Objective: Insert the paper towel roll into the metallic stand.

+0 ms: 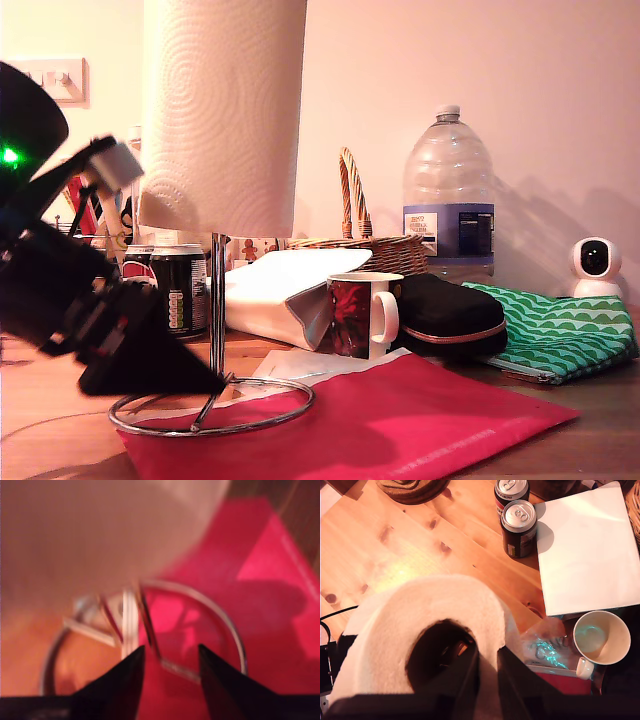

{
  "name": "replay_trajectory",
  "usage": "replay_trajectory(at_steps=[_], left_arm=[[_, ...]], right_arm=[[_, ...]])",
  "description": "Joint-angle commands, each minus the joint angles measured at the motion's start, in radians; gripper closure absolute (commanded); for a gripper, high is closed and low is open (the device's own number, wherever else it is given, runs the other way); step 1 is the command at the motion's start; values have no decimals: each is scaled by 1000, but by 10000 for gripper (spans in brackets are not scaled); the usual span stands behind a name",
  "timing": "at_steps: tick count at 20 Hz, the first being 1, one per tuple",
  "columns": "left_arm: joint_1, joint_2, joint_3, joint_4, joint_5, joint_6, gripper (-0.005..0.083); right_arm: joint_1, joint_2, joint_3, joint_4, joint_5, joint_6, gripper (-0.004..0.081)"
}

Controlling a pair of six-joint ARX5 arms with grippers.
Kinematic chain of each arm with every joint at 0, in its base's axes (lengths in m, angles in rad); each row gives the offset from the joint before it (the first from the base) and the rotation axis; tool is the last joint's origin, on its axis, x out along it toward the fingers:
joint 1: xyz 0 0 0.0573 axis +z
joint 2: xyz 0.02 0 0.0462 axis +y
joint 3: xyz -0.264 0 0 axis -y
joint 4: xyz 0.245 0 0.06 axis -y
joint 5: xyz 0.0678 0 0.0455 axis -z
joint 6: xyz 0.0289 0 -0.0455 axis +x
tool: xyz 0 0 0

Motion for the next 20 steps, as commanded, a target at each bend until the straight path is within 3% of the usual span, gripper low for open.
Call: replay_trajectory(at_steps=[1,10,20], left_arm=[[-4,-6,-19,-14,-22,-15,450],[-5,-163,-19,-122,-45,-71,452],[-5,-460,-20,-411,-95,-170,489]], right_arm=[[4,13,-8,18,4,-3,783],[4,13,-8,18,4,-5,783],[5,13,-8,16,7,-3,783]])
